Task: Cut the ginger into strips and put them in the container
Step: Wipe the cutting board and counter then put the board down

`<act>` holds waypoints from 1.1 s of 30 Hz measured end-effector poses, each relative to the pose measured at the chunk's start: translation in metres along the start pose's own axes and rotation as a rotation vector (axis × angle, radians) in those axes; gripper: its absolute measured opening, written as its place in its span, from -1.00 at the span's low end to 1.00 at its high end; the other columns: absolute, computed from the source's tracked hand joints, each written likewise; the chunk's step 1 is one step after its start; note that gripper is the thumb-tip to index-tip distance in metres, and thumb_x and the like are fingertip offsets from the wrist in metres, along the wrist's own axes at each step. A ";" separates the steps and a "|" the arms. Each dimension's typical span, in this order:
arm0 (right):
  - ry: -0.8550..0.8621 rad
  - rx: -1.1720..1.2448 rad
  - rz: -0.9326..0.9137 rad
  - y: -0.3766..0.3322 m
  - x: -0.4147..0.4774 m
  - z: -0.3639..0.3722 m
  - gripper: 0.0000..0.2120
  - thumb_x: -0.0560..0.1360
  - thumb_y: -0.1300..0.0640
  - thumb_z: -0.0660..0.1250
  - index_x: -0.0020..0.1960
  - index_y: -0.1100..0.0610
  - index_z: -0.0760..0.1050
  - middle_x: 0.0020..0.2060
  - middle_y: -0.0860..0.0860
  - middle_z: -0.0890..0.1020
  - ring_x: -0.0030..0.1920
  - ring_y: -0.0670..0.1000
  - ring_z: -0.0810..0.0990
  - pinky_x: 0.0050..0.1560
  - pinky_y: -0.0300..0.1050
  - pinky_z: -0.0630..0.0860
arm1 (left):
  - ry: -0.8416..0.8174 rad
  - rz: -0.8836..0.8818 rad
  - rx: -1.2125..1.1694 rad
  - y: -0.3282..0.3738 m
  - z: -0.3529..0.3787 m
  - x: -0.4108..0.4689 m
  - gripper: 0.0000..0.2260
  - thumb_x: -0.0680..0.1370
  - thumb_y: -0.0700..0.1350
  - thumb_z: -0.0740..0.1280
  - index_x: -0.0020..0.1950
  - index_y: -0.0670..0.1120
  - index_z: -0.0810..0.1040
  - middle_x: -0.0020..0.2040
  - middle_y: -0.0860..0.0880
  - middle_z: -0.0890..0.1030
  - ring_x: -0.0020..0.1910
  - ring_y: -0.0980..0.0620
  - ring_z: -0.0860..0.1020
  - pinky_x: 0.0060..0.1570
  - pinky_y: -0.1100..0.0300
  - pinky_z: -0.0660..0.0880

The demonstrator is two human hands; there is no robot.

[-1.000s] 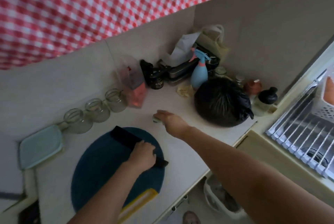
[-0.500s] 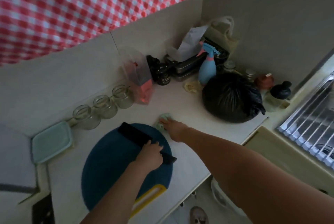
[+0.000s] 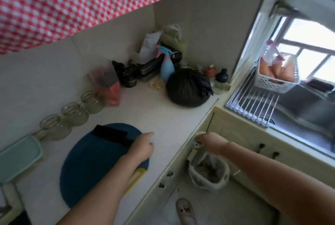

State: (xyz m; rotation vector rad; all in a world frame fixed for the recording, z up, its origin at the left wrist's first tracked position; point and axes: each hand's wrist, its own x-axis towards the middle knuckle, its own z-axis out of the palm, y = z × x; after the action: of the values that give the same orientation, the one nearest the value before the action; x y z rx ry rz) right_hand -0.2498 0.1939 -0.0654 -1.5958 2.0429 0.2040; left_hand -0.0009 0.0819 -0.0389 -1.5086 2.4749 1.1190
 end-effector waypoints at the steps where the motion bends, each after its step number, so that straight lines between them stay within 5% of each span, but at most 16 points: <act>1: -0.045 -0.021 0.066 0.013 -0.014 0.002 -0.65 0.54 0.26 0.16 0.30 0.14 0.47 0.20 0.10 0.56 0.18 0.11 0.54 0.16 -0.09 0.46 | -0.025 0.011 0.008 0.007 0.002 -0.002 -0.58 0.61 -0.20 0.14 0.48 -0.08 0.26 0.43 -0.11 0.30 0.34 -0.05 0.36 0.34 0.21 0.27; 3: -0.062 -0.024 0.184 0.034 -0.039 0.006 -0.66 0.55 0.26 0.13 0.28 0.15 0.48 0.18 0.11 0.56 0.15 0.10 0.55 0.10 -0.11 0.47 | -0.052 0.052 0.033 0.021 0.009 -0.005 -0.57 0.61 -0.18 0.14 0.49 -0.05 0.22 0.47 -0.11 0.25 0.38 -0.05 0.31 0.34 0.22 0.24; 7: 0.210 0.044 0.300 0.045 -0.061 -0.006 -0.78 0.53 0.30 0.12 0.10 0.13 0.44 0.00 0.09 0.61 0.04 0.12 0.58 0.13 -0.02 0.46 | -0.093 0.105 -0.053 0.059 0.020 -0.008 -0.58 0.60 -0.15 0.18 0.47 -0.05 0.27 0.43 -0.07 0.33 0.37 -0.01 0.34 0.25 0.30 0.26; 11: 0.592 0.198 0.262 0.035 -0.066 -0.026 -0.89 0.52 0.25 0.24 0.01 0.12 0.48 -0.04 0.03 0.58 -0.07 0.05 0.55 0.03 -0.01 0.55 | -0.330 -0.042 -0.518 0.104 0.028 -0.010 -0.63 0.59 -0.12 0.24 0.39 -0.15 0.37 0.15 -0.12 0.53 0.05 -0.04 0.57 0.01 0.21 0.51; 15: 0.730 0.248 0.033 0.027 -0.072 -0.035 -0.75 0.47 0.24 0.31 0.14 0.13 0.52 0.04 0.04 0.49 0.06 0.04 0.48 0.09 -0.10 0.48 | -0.523 -0.160 -0.993 0.144 0.041 0.005 -0.67 0.58 0.07 0.22 0.16 -0.16 0.48 0.05 -0.20 0.58 0.03 -0.15 0.60 0.11 -0.01 0.53; 21: 0.521 0.409 -0.293 0.039 -0.090 -0.059 -0.71 0.55 0.03 0.30 0.24 0.03 0.57 0.22 -0.13 0.53 0.24 -0.26 0.37 0.31 -0.48 0.07 | -0.466 -0.220 -1.331 0.194 0.060 0.043 -0.80 0.60 -0.15 0.23 0.10 -0.23 0.55 -0.12 -0.19 0.63 -0.29 -0.04 0.63 -0.39 0.17 0.57; 23: 0.545 0.703 -0.229 0.049 -0.092 -0.071 -0.78 0.54 0.01 0.30 0.14 -0.01 0.61 0.11 -0.17 0.61 0.12 -0.31 0.48 0.32 -0.34 0.28 | -0.376 -0.246 -1.279 0.202 0.067 0.055 -0.87 0.59 -0.24 0.21 0.03 -0.21 0.54 -0.17 -0.16 0.64 -0.32 -0.02 0.62 -0.44 0.19 0.54; 26: 0.701 1.084 0.037 0.077 -0.072 -0.081 -0.67 0.48 0.02 0.39 0.23 -0.06 0.48 0.15 -0.17 0.53 0.18 -0.13 0.52 0.25 -0.06 0.48 | -0.323 -0.197 -1.273 0.215 0.073 0.072 -0.86 0.54 -0.34 0.25 0.06 -0.22 0.54 -0.20 -0.14 0.67 -0.29 -0.03 0.65 -0.38 0.18 0.55; 29: 0.414 1.550 0.212 0.101 -0.048 -0.079 -0.48 0.40 -0.02 0.46 0.27 0.12 0.39 0.14 0.01 0.55 0.10 0.06 0.59 0.12 0.00 0.57 | -0.303 -0.112 -1.198 0.232 0.081 0.089 -0.74 0.44 -0.41 0.34 0.11 -0.25 0.54 -0.07 -0.18 0.65 -0.15 -0.08 0.64 -0.26 0.12 0.56; 33: 0.411 1.824 0.158 0.129 -0.036 -0.082 -0.81 0.42 0.16 0.41 -0.05 0.23 0.47 0.02 0.19 0.61 -0.01 0.07 0.61 0.04 -0.09 0.54 | -0.229 -0.080 -1.010 0.248 0.086 0.106 -0.65 0.36 -0.41 0.44 0.13 -0.28 0.54 -0.04 -0.18 0.64 -0.11 -0.09 0.62 -0.07 0.06 0.57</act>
State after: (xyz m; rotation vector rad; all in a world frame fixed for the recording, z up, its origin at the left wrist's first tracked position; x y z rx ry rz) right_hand -0.3905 0.2268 -0.0046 -0.2479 1.4477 -1.5475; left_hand -0.2790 0.1184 -0.0044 -1.4315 1.6918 2.5508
